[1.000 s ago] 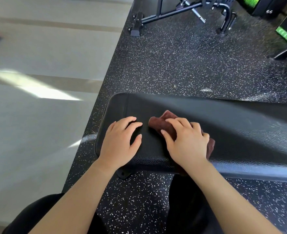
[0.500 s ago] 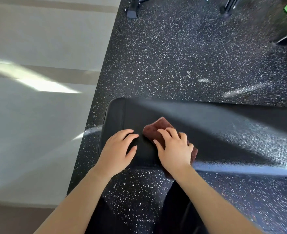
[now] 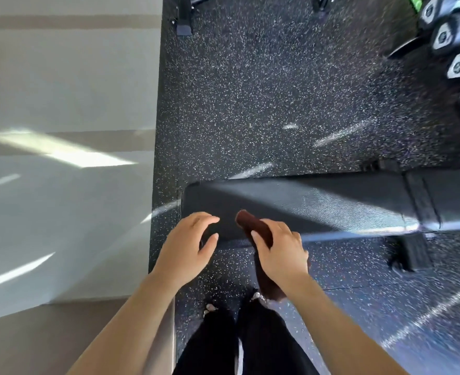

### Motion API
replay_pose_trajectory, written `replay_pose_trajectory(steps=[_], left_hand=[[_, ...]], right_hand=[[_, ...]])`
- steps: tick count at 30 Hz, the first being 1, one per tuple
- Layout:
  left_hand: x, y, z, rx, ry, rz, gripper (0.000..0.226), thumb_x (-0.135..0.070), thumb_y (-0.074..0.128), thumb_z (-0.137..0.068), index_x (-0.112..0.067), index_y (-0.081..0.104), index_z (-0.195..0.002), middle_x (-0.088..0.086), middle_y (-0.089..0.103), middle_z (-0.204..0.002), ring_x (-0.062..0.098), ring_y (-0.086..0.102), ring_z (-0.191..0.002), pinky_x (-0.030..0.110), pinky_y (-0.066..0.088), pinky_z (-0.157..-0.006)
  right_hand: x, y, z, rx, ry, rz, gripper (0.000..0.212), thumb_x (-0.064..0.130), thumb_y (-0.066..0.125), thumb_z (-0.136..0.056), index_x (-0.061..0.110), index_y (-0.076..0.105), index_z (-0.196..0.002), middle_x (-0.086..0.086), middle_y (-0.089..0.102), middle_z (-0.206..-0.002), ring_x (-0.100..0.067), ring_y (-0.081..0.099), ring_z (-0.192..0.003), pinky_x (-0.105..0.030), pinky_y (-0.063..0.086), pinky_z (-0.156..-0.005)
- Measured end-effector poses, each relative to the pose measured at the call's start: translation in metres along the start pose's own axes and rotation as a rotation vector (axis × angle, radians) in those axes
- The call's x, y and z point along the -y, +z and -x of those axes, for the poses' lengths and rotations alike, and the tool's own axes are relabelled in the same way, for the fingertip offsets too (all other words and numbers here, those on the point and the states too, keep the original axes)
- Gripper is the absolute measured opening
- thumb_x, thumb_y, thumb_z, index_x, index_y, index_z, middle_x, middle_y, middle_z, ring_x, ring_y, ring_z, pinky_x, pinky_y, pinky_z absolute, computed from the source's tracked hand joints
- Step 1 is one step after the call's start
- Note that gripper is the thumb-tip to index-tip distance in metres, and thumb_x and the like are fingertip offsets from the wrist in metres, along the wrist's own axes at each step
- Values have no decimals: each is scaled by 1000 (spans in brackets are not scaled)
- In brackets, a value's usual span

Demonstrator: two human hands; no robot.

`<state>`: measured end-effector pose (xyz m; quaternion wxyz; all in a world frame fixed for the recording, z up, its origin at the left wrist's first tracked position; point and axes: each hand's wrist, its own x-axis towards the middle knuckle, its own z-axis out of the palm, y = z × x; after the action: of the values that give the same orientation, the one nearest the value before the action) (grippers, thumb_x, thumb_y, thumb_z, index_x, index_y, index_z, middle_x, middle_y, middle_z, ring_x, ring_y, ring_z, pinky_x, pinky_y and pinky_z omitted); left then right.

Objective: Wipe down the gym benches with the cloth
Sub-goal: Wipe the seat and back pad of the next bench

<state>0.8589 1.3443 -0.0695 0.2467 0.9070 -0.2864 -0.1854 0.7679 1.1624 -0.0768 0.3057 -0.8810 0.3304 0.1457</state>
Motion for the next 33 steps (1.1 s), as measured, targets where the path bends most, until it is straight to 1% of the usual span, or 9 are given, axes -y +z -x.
replay_pose_trajectory(steps=[3,7,11,16,20,23,28,31,33], left_hand=[[-30,-42,9,5,47,9,34,-32,48,-93,-25,52,-126,-9,52,-131,8,45,-122,21,31,-100],[-56,-78,16,-11,95,10,34,-34,47,-93,-26,52,-125,-11,51,-130,6,46,-118,21,37,-96],[-70,-92,16,-33,133,21,33,-35,46,-92,-28,52,-124,-13,51,-128,4,46,-117,18,34,-95],[-77,-101,1,39,182,14,34,-36,46,-93,-27,52,-125,-14,51,-128,4,49,-113,19,39,-91],[-70,-124,-16,49,157,-26,34,-36,46,-92,-30,51,-125,-16,50,-129,1,45,-117,17,34,-96],[-57,-148,-34,59,117,-60,34,-38,45,-92,-33,49,-125,-18,49,-130,0,44,-118,24,38,-100],[-33,-176,-58,-47,4,-60,34,-40,47,-92,-34,49,-126,-18,49,-130,-3,44,-113,13,28,-91],[-19,-186,-69,-54,-13,-33,34,-39,46,-93,-33,49,-126,-18,49,-129,-9,38,-109,12,26,-91],[-7,-193,-83,-43,1,-15,34,-37,47,-93,-31,49,-126,-16,50,-129,-3,43,-113,15,29,-92]], right_hand=[[26,-43,28,-38,-8,-32,30,49,44,-92,42,47,-121,13,50,-125,-23,43,-109,-50,40,-90],[51,-78,53,-96,-38,-63,31,49,44,-93,40,48,-122,12,51,-125,-25,44,-110,-50,41,-89],[59,-96,62,-125,-36,-77,34,49,43,-93,39,47,-124,12,50,-126,-23,43,-109,-50,42,-89],[62,-104,52,-141,-47,-74,32,50,43,-92,42,47,-123,15,50,-124,-22,42,-110,-51,41,-90],[76,-108,28,-117,-106,-48,32,52,43,-92,43,46,-123,18,49,-125,-21,41,-113,-48,37,-89],[101,-111,3,-94,-138,-37,34,53,41,-92,45,44,-125,18,48,-127,-22,41,-114,-48,37,-89],[146,-115,-38,-55,-229,29,37,54,39,-92,49,38,-128,19,45,-131,-21,40,-113,-46,37,-87],[165,-117,-55,-65,-243,43,37,55,39,-92,48,38,-128,20,44,-131,-21,40,-112,-45,38,-86],[175,-117,-65,-75,-233,64,36,54,39,-92,48,39,-128,20,44,-130,-20,40,-111,-45,38,-86]])
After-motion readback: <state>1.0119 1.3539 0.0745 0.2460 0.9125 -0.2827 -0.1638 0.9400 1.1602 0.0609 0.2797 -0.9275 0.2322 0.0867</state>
